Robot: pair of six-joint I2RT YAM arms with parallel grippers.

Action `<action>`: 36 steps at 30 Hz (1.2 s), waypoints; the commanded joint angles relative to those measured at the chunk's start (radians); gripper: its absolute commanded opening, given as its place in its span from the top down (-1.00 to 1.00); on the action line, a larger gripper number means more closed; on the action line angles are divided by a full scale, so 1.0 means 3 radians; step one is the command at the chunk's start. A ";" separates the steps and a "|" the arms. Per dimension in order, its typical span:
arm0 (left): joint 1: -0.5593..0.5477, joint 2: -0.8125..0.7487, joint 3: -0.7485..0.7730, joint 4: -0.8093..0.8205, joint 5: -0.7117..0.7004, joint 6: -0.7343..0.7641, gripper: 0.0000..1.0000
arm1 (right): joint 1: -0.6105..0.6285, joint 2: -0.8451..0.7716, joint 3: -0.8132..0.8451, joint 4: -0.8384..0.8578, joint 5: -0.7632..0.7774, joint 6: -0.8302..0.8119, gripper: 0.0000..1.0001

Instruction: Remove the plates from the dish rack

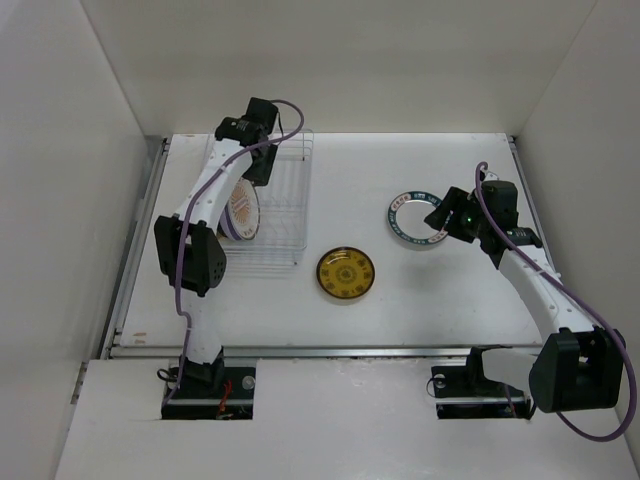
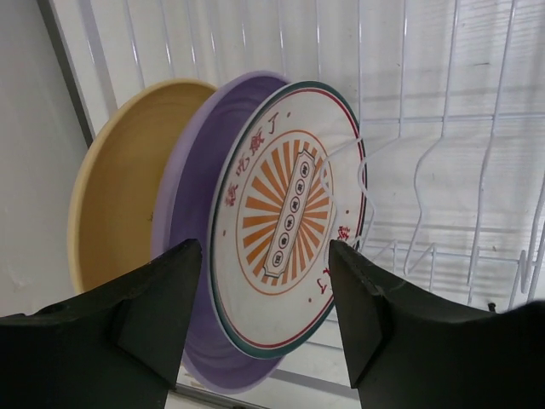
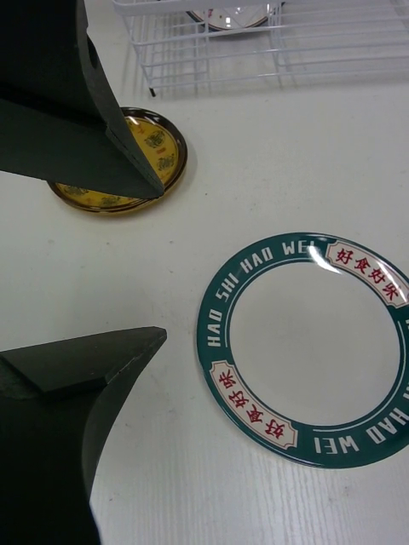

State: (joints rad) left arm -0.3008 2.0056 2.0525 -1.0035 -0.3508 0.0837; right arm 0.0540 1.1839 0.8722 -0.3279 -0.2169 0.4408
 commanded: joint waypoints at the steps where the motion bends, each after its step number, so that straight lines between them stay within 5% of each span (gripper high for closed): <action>1: -0.0046 -0.0069 -0.0010 -0.0086 -0.0303 -0.0054 -0.18 | 0.0025 -0.0035 -0.0033 0.0162 0.0048 -0.0053 -0.35; 14: 0.0159 0.0023 -0.0148 -0.0270 -0.0324 -0.0121 -0.03 | 0.0025 -0.0126 -0.0095 0.0162 0.0109 -0.0114 -0.35; 17: 0.0159 0.0059 -0.0148 -0.0357 -0.0131 -0.0085 0.26 | 0.0025 -0.0127 -0.0095 0.0162 0.0109 -0.0114 -0.35; 18: 0.0159 0.0059 -0.0148 -0.0357 -0.0074 -0.0085 0.62 | 0.0025 -0.0127 -0.0095 0.0162 0.0109 -0.0114 -0.35; 21: 0.0159 0.0135 -0.0148 -0.0424 0.0003 -0.0085 1.00 | 0.0025 -0.0127 -0.0095 0.0162 0.0109 -0.0114 -0.35; 27: 0.0190 0.0166 0.0071 -0.0632 0.0136 -0.0115 1.00 | 0.0025 -0.0224 -0.0095 0.0101 0.0140 -0.0145 -0.35; 31: 0.0190 0.0095 0.0694 -0.0842 0.0289 -0.0034 1.00 | 0.0025 -0.0224 -0.0065 0.0070 0.0099 -0.0145 -0.35; 36: -0.0061 -0.0425 0.0792 -0.0490 0.0203 0.0217 1.00 | 0.0025 -0.0188 0.0007 0.0147 -0.0176 -0.0191 -0.35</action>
State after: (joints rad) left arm -0.2691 2.0388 2.2322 -1.1736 -0.3016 0.1020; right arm 0.0540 1.1378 0.8402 -0.3286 -0.2100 0.4088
